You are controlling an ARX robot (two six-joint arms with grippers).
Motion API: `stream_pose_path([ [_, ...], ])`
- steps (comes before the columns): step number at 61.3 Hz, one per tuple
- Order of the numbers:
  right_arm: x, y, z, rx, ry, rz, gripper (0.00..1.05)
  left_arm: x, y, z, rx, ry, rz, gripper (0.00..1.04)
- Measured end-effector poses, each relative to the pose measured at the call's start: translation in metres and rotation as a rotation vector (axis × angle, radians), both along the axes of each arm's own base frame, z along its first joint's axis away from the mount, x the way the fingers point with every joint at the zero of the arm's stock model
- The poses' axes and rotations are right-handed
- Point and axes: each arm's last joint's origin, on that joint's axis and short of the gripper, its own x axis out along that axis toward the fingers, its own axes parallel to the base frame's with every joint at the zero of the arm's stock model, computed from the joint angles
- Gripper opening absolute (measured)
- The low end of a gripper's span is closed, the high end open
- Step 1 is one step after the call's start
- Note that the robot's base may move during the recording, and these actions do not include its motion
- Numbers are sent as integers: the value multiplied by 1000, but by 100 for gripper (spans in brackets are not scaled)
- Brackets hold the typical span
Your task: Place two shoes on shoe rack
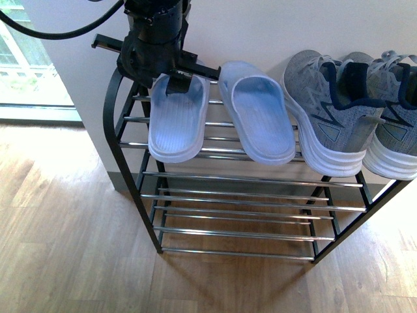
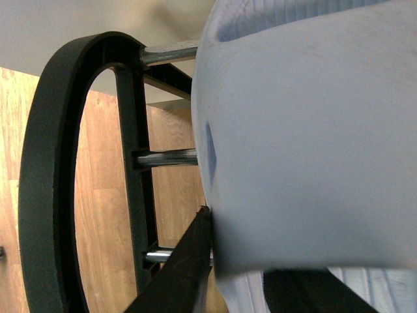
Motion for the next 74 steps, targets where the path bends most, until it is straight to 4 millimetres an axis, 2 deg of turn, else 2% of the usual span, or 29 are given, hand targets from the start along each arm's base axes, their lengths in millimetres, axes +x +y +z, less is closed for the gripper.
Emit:
stream_pose_path([
  [4, 0, 0, 0, 0, 0, 0, 96, -1, 0, 4, -22, 8, -9, 50],
  [6, 0, 0, 0, 0, 0, 0, 96, -4, 0, 10, -37, 8, -17, 58],
  [10, 0, 0, 0, 0, 0, 0, 96, -8, 1, 20, -64, 15, -20, 66],
  [22, 0, 0, 0, 0, 0, 0, 96, -26, 17, 78, -136, -79, 1, 96],
  [29, 0, 0, 0, 0, 0, 0, 96, -44, 47, 114, -115, -227, 78, 95],
  [35, 0, 0, 0, 0, 0, 0, 96, -67, 79, 133, -69, -387, 167, 95],
  [43, 0, 0, 0, 0, 0, 0, 96, -107, 118, 139, -226, -836, 118, 73],
  [49, 0, 0, 0, 0, 0, 0, 96, -139, 135, 126, -268, -998, 98, 57],
  [58, 0, 0, 0, 0, 0, 0, 96, -179, 154, 101, -270, -1017, 83, 31],
  [68, 0, 0, 0, 0, 0, 0, 96, -212, 172, 87, -260, -1013, 92, 3],
  [74, 0, 0, 0, 0, 0, 0, 96, -228, 178, 82, -260, -1011, 87, 1],
])
